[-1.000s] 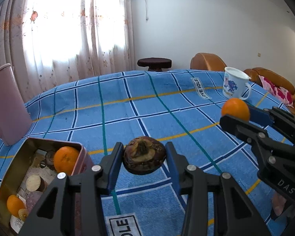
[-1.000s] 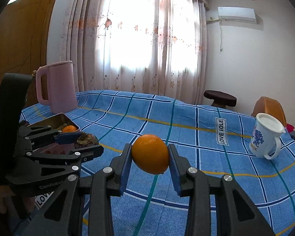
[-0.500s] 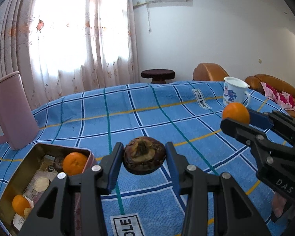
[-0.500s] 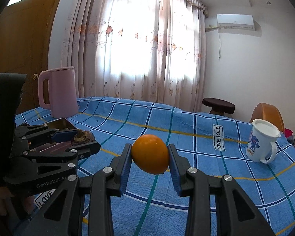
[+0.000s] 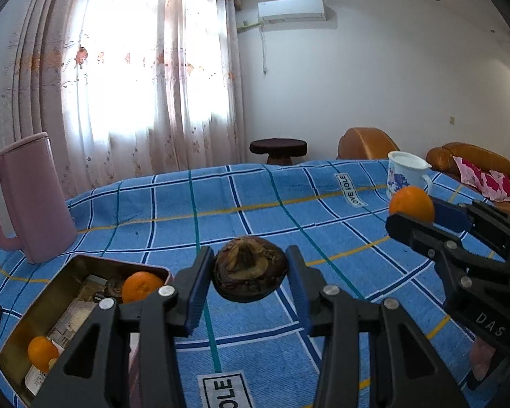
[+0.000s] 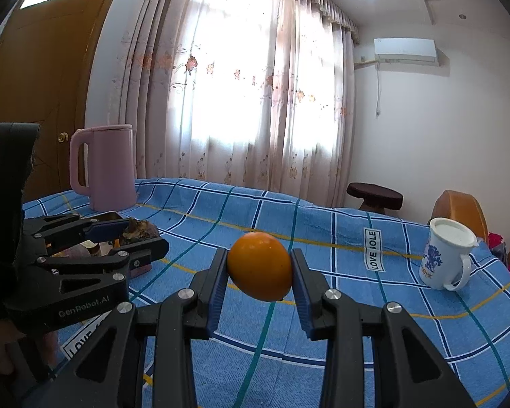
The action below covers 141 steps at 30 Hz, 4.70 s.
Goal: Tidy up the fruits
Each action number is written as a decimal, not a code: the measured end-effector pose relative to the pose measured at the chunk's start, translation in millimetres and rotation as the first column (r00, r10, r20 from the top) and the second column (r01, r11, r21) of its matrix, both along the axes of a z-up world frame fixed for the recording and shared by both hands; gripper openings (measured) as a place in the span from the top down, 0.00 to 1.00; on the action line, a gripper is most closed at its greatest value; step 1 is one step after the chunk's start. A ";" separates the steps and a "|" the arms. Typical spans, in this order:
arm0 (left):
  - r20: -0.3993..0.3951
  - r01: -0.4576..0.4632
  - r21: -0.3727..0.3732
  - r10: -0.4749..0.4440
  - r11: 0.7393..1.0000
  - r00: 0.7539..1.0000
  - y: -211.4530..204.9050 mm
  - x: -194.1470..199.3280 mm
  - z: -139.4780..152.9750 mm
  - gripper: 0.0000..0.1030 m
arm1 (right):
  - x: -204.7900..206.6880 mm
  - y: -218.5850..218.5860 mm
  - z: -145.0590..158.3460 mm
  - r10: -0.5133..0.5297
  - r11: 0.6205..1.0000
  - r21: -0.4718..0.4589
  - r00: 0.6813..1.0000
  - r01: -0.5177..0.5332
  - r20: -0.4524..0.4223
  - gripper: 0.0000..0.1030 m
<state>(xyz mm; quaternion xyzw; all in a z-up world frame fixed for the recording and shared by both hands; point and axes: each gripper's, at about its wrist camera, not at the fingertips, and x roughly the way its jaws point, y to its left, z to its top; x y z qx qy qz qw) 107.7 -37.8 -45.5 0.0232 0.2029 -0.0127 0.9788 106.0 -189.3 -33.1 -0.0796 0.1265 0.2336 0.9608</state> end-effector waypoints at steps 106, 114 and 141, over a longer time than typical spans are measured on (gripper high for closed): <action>-0.222 -0.215 -0.032 0.203 0.976 0.954 189.4 -25.7 -12.2 0.56 | 28.5 210.2 -14.1 0.263 0.940 -0.150 0.930 -0.307 -0.258 0.63; -0.244 -0.223 -0.026 0.211 0.974 0.947 189.9 -23.2 -18.2 0.44 | 31.9 217.3 -28.0 0.261 0.931 -0.168 0.912 -0.325 -0.317 0.53; -0.093 -0.231 -0.058 0.225 0.971 0.970 170.7 -76.3 10.7 0.07 | -13.8 156.2 6.7 0.216 0.969 -0.077 0.959 -0.233 -0.186 0.37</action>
